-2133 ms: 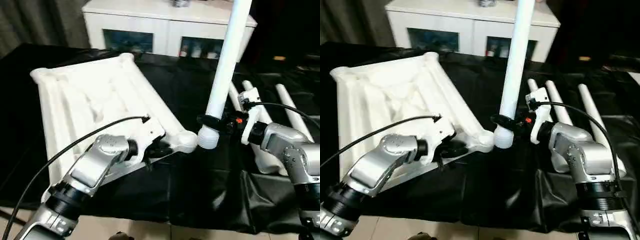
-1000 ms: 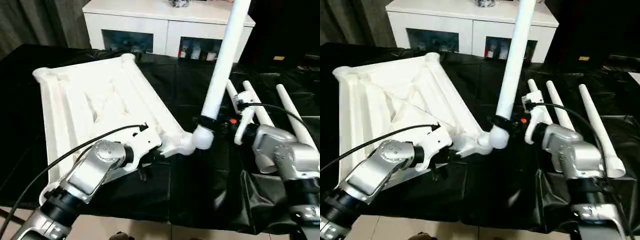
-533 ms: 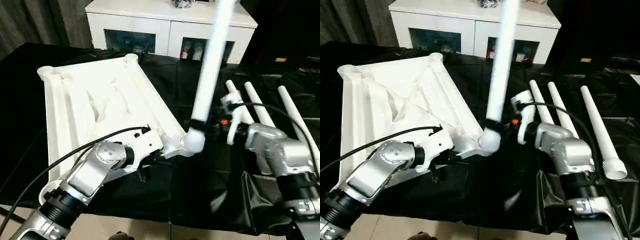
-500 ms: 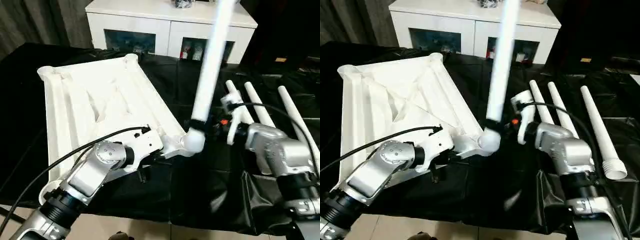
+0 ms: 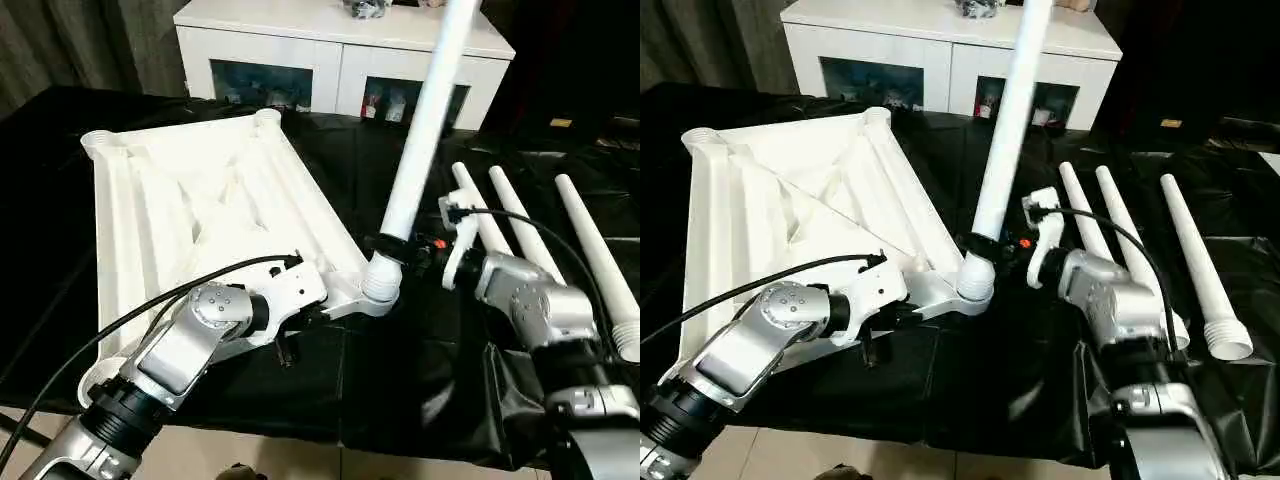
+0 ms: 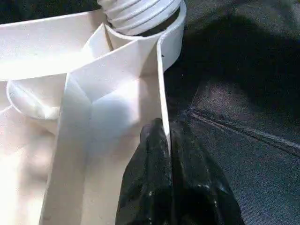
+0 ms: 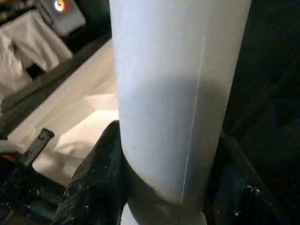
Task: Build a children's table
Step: Insert table leg to table base
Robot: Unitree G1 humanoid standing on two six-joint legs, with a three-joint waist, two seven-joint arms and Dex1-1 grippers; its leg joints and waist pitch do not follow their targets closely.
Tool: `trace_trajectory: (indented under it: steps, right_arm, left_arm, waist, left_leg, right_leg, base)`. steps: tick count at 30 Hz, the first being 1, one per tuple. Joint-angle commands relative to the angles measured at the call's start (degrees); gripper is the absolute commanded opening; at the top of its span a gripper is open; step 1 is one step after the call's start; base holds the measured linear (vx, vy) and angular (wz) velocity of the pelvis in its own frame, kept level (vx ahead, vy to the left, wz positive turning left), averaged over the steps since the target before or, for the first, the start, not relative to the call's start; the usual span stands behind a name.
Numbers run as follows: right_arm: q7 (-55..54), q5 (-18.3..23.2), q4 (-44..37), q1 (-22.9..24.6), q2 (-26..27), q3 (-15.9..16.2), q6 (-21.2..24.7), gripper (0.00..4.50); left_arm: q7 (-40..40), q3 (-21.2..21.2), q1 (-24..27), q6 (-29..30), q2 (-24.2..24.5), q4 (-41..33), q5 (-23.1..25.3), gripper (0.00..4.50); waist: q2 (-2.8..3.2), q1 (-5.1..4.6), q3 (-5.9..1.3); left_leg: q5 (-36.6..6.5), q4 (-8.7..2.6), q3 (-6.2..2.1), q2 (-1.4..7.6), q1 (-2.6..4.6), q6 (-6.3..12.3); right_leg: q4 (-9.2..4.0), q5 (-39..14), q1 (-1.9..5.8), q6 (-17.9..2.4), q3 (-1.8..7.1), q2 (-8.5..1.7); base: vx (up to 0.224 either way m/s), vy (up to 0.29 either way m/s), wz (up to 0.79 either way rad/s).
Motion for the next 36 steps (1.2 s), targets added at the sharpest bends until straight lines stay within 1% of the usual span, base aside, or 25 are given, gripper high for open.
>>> trace_trajectory:
  steps: [1,2,4,5,6,7,9,10,11,12,14,15,16,18,20,21,25,26,27,29,31,32,33,35,36]
  right_arm:
    - [-0.8,0.0,-0.9,2.2,0.2,-0.4,-0.2,1.84]
    - [-1.5,0.0,-2.4,3.6,0.7,-0.8,-1.1,1.84]
    - [-3.0,-1.7,-4.5,5.9,1.2,-0.5,-4.1,1.84]
    - [-3.9,-2.7,-6.0,7.7,1.7,0.0,-6.2,1.84]
    - [-4.2,-2.9,-6.4,8.2,1.8,0.1,-6.7,1.84]
    - [-5.3,-3.9,-7.5,10.4,2.6,0.2,-9.3,1.84]
    - [-6.0,-4.5,-7.7,11.5,3.0,0.1,-10.9,1.84]
    - [-6.7,-5.2,-8.3,13.3,3.6,0.2,-13.0,1.84]
    - [-6.9,-5.5,-8.6,13.9,3.8,0.3,-13.6,1.84]
    - [-7.3,-6.0,-9.0,14.9,4.1,0.5,-14.8,1.84]
    - [-8.5,-6.8,-10.1,16.3,4.6,0.6,-16.5,1.84]
    - [-9.3,-7.3,-10.8,17.1,4.9,0.7,-17.6,1.84]
    - [-9.8,-7.5,-11.2,17.7,5.2,0.7,-18.1,1.84]
    - [-10.5,-8.2,-11.2,18.7,5.4,1.1,-19.4,1.84]
    - [-10.5,-8.5,-11.7,19.6,5.5,1.9,-19.5,1.84]
    - [-10.4,-8.6,-12.0,19.9,5.5,2.3,-19.4,1.84]
    - [-8.8,-9.3,-13.6,20.0,4.4,4.9,-17.1,1.84]
    - [-8.3,-9.5,-13.7,19.8,4.0,5.4,-16.3,1.84]
    - [-6.8,-10.1,-13.9,18.9,2.6,7.1,-14.6,1.84]
    - [-5.4,-10.6,-14.0,17.7,1.4,8.3,-13.0,1.84]
    - [-4.2,-10.4,-13.8,16.0,0.2,8.9,-11.0,1.84]
    - [-3.6,-10.5,-13.5,15.2,-0.3,9.1,-10.4,1.84]
    - [-3.1,-10.6,-13.3,14.5,-0.9,9.4,-9.9,1.84]
    - [-2.4,-11.0,-12.3,13.0,-1.7,9.9,-8.8,1.84]
    - [-1.5,-11.4,-10.8,11.1,-2.5,10.2,-7.6,1.84]
  left_arm:
    - [0.4,0.2,-0.1,-0.6,-0.8,0.7,0.2,0.00]
    - [0.8,0.6,-0.3,-0.7,-1.1,1.0,0.1,0.00]
    - [1.4,1.3,-0.6,-0.7,-1.4,1.6,0.0,0.00]
    - [1.7,1.5,-0.8,-1.0,-1.6,2.0,0.0,0.00]
    - [1.8,1.6,-0.9,-1.0,-1.6,2.1,0.1,0.00]
    - [1.9,1.7,-1.1,-1.3,-1.7,2.6,0.1,0.00]
    - [2.0,1.7,-1.2,-1.4,-1.8,2.8,0.2,0.00]
    - [1.9,1.8,-1.3,-1.4,-1.9,2.9,0.2,0.00]
    - [1.9,1.9,-1.3,-1.4,-1.9,2.9,0.2,0.00]
    - [2.0,1.9,-1.4,-1.6,-2.0,3.0,0.3,0.00]
    - [1.9,2.0,-1.5,-1.8,-2.1,3.2,0.5,0.00]
    - [1.8,2.1,-1.6,-1.9,-2.1,3.3,0.5,0.00]
    - [1.7,2.1,-1.7,-2.1,-2.1,3.4,0.6,0.00]
    - [1.7,2.2,-2.0,-2.5,-2.0,3.8,0.7,0.00]
    - [1.8,2.3,-2.2,-3.0,-2.1,4.2,0.7,0.00]
    - [1.8,2.4,-2.3,-3.1,-2.2,4.2,0.7,0.00]
    - [1.5,2.4,-2.3,-3.5,-2.1,4.1,0.6,0.00]
    - [1.5,2.3,-2.2,-3.6,-2.1,4.0,0.7,0.00]
    - [1.4,2.2,-2.1,-3.7,-2.0,3.9,0.7,0.00]
    - [1.4,2.1,-1.9,-3.7,-1.9,3.7,0.8,0.00]
    - [1.3,2.1,-1.8,-3.8,-1.8,3.6,0.8,0.00]
    - [1.3,2.1,-1.8,-3.8,-1.7,3.6,0.8,0.00]
    - [1.2,2.1,-1.8,-3.8,-1.7,3.5,0.8,0.00]
    - [1.0,2.1,-1.6,-3.7,-1.5,3.4,0.8,0.00]
    - [0.8,2.0,-1.4,-3.5,-1.2,3.1,0.7,0.00]
  waist:
    - [-0.27,-0.08,-3.88]
    - [-0.36,-0.16,-3.86]
    - [0.05,0.03,-3.83]
    - [-0.17,-0.11,-3.80]
    - [0.03,-0.05,-3.64]
    - [0.20,-0.19,-3.61]
    - [0.23,-0.32,-3.39]
    - [0.84,-0.24,-3.41]
    - [0.58,-0.36,-3.39]
    - [0.71,-0.41,-3.46]
    - [0.63,-0.49,-3.50]
    - [0.98,-0.48,-3.44]
    - [0.88,-0.48,-3.41]
    - [1.09,-0.48,-3.43]
    - [0.95,-0.54,-3.35]
    - [1.05,-0.49,-3.33]
    - [0.88,-0.54,-3.27]
    - [0.65,-0.66,-3.24]
    - [0.41,-0.74,-3.24]
    - [0.60,-0.73,-3.20]
    - [0.29,-0.81,-3.16]
    - [0.38,-0.86,-3.15]
    - [0.04,-0.86,-3.12]
    - [0.12,-0.91,-3.14]
    - [-0.24,-0.99,-3.16]
  left_leg:
    - [-4.1,-4.63,-1.26,4.12,1.20,1.55]
    - [-4.3,-4.68,-1.33,4.10,1.09,1.49]
    - [-4.7,-4.76,-1.36,4.19,1.21,1.18]
    - [-5.3,-4.89,-1.42,4.18,1.11,0.88]
    - [-7.1,-4.98,-1.31,4.14,1.35,0.39]
    - [-8.1,-5.09,-1.47,4.13,1.28,0.04]
    - [-12.0,-5.42,-1.57,4.20,1.54,-1.35]
    - [-12.6,-5.49,-1.73,4.19,1.52,-1.71]
    - [-13.5,-5.63,-1.69,4.26,1.59,-2.02]
    - [-13.4,-5.67,-1.75,4.19,1.47,-2.05]
    - [-13.3,-5.73,-1.74,4.19,1.40,-1.92]
    - [-13.6,-5.76,-1.70,4.16,1.42,-1.96]
    - [-13.8,-5.78,-1.70,4.17,1.45,-1.92]
    - [-14.6,-5.83,-1.74,4.14,1.44,-1.88]
    - [-15.4,-5.94,-1.78,4.13,1.34,-1.77]
    - [-15.8,-5.97,-1.80,4.16,1.43,-1.79]
    - [-15.7,-6.13,-1.91,4.22,1.24,-1.65]
    - [-15.7,-6.15,-1.87,4.21,1.18,-1.52]
    - [-15.6,-6.12,-1.85,4.23,1.18,-1.37]
    - [-15.6,-6.09,-1.89,4.21,1.20,-1.28]
    - [-15.6,-6.06,-1.91,4.20,1.14,-1.10]
    - [-15.6,-6.07,-1.90,4.22,1.14,-1.13]
    - [-15.7,-6.02,-1.88,4.24,1.17,-0.98]
    - [-15.4,-6.04,-1.91,4.23,1.13,-1.04]
    - [-15.3,-5.99,-1.81,4.25,1.20,-1.02]
  right_leg:
    - [-3.71,-1.8,1.88,-15.6,2.10,-4.69]
    - [-3.70,-2.1,1.98,-15.5,2.10,-4.69]
    - [-3.79,-2.3,1.83,-15.0,2.16,-4.75]
    - [-3.84,-2.9,1.85,-14.8,2.08,-4.69]
    - [-4.20,-5.0,1.52,-14.3,2.17,-4.63]
    - [-4.23,-6.2,1.63,-14.3,2.17,-4.73]
    - [-4.85,-11.1,1.33,-13.1,2.31,-4.73]
    - [-4.78,-11.6,1.32,-13.0,2.31,-4.76]
    - [-4.98,-11.8,1.17,-12.5,2.32,-4.63]
    - [-4.85,-11.2,1.25,-12.3,2.36,-4.61]
    - [-4.88,-10.5,1.30,-12.3,2.35,-4.60]
    - [-5.00,-10.3,1.15,-12.1,2.41,-4.55]
    - [-5.04,-10.4,1.09,-12.1,2.43,-4.53]
    - [-5.09,-11.2,1.11,-12.0,2.47,-4.58]
    - [-5.30,-12.7,1.14,-11.6,2.51,-4.62]
    - [-5.37,-13.5,1.01,-11.2,2.53,-4.59]
    - [-5.44,-14.7,1.06,-10.6,2.54,-4.66]
    - [-5.50,-15.0,1.05,-10.5,2.55,-4.61]
    - [-5.54,-15.5,1.01,-10.4,2.56,-4.66]
    - [-5.56,-16.2,1.02,-10.2,2.53,-4.65]
    - [-5.61,-17.1,0.98,-10.1,2.58,-4.73]
    - [-5.69,-17.4,0.91,-10.0,2.60,-4.74]
    - [-5.70,-17.8,0.84,-10.0,2.60,-4.79]
    - [-5.68,-17.7,0.87,-10.1,2.54,-4.72]
    - [-5.68,-17.4,0.71,-10.2,2.56,-4.69]
  base:
    - [0.000,0.000,0.00]
    - [0.000,0.000,0.00]
    - [0.000,0.000,0.00]
    - [0.000,0.000,0.00]
    - [0.000,0.000,0.00]
    - [0.000,0.000,0.00]
    - [0.000,0.000,0.00]
    - [0.000,0.000,0.00]
    - [0.000,0.000,0.00]
    - [0.000,0.000,0.00]
    - [0.000,0.000,0.00]
    - [0.000,0.000,0.00]
    - [0.000,0.000,0.00]
    - [0.000,0.000,0.00]
    - [0.000,0.000,0.00]
    - [0.000,0.000,0.00]
    - [0.000,0.000,0.00]
    - [0.000,0.000,0.00]
    - [0.000,0.000,0.00]
    - [0.000,0.000,0.00]
    - [0.000,0.000,0.00]
    - [0.000,0.000,0.00]
    - [0.000,0.000,0.00]
    - [0.000,0.000,0.00]
    - [0.000,0.000,0.00]
